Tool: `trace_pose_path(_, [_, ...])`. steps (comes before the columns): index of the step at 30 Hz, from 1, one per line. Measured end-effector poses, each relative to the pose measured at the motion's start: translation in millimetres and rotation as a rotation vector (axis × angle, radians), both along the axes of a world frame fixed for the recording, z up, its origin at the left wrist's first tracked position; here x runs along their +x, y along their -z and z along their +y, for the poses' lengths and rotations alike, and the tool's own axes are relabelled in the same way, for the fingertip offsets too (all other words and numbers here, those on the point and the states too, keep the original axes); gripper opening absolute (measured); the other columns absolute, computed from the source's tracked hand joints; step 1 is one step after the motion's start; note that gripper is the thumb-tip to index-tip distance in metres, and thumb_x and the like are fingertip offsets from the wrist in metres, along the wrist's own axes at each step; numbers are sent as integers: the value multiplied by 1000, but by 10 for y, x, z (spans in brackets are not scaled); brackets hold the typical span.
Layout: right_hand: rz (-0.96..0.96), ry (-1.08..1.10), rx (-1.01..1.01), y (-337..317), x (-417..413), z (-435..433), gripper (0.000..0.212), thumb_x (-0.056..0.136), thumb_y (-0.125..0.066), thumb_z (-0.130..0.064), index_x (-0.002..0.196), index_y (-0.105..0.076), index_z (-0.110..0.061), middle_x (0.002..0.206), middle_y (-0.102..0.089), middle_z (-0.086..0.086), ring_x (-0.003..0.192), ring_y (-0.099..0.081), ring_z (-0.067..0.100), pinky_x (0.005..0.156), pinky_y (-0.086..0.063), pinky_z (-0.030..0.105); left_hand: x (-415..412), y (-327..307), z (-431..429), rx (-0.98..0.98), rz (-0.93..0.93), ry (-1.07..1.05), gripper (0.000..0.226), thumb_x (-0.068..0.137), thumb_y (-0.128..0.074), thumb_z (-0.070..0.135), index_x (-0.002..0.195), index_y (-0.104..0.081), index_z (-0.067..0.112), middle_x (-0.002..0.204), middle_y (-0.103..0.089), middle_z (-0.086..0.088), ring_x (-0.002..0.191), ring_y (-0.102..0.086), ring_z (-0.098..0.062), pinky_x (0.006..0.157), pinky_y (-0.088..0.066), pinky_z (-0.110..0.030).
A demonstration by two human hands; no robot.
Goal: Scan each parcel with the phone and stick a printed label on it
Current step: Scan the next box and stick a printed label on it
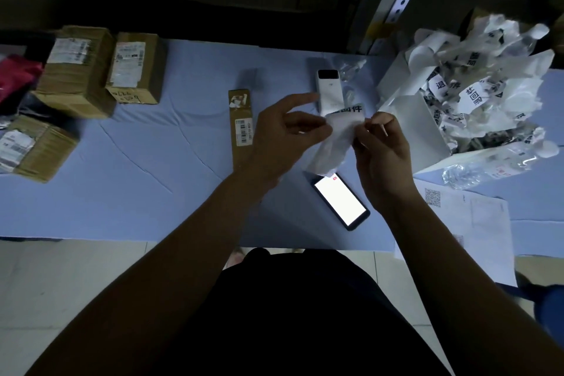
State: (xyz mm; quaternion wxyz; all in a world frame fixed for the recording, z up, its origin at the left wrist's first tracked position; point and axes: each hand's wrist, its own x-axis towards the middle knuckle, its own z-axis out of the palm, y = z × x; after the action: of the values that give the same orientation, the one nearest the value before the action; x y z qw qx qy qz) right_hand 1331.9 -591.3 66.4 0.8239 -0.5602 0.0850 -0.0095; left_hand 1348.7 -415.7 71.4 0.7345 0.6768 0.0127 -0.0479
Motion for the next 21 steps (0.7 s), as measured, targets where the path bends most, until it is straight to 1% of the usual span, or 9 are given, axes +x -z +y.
trace_pose_path(2, [-2,41,-179,-1,-31,-10,22,95,-52,15,98,-56,-7,97,-56,14,94,-55,26,91,-46,35,-1,-21,-19,99,-91,4,47,80,-81,3,122,-68,19,94,-77,-1,87,-73,-13,78,-60,-27])
trace_pose_path(4, [-45,56,-460,-10,-69,-34,17,94,-63,4,102,-66,-10,106,-65,8,101,-65,20,93,-50,34,1,-30,-27,200,-152,14,41,83,-80,5,119,-70,20,98,-76,4,84,-71,-4,74,-60,-26])
trace_pose_path(6, [-168,92,-880,-22,-103,-78,16,92,-74,-13,107,-74,-18,117,-61,6,109,-63,20,94,-51,33,6,-39,-38,283,-214,23,36,85,-78,7,119,-70,16,99,-75,4,82,-68,2,69,-57,-19])
trace_pose_path(7, [-264,118,-1065,-32,-109,-99,20,90,-77,-18,109,-76,-17,121,-57,9,113,-60,23,95,-50,33,10,-39,-42,323,-255,28,35,86,-77,7,119,-70,14,99,-76,2,82,-67,3,67,-53,-14])
trace_pose_path(9, [-442,134,-1265,-64,-97,-127,24,90,-78,-22,112,-77,-14,128,-57,13,119,-56,28,96,-47,33,12,-42,-62,365,-318,47,35,87,-77,8,121,-68,11,96,-76,1,80,-67,3,63,-48,-9])
trace_pose_path(11, [-534,87,-1324,-99,-69,-119,23,91,-76,-19,112,-77,-10,124,-66,11,114,-61,30,95,-50,40,5,-50,-77,376,-356,78,37,87,-77,10,122,-66,10,95,-74,4,80,-67,2,62,-45,-8])
trace_pose_path(13, [-534,31,-1298,-123,-62,-107,21,92,-75,-15,111,-77,-5,114,-73,11,104,-69,29,90,-54,42,11,-53,-84,415,-391,108,37,87,-77,13,122,-66,7,102,-71,7,83,-66,6,64,-43,-4])
trace_pose_path(17, [-516,-7,-1232,-144,-80,-101,19,93,-74,-13,109,-77,-5,108,-76,8,96,-72,19,86,-57,29,17,-38,-84,460,-415,154,27,88,-76,15,114,-69,10,108,-70,10,84,-67,3,63,-43,-6])
trace_pose_path(21, [-557,-49,-1237,-120,-75,-95,14,95,-71,-7,106,-78,-2,100,-76,8,88,-71,18,80,-52,20,2,-53,-80,498,-416,195,26,89,-74,17,113,-64,17,93,-73,13,84,-68,4,66,-37,-2])
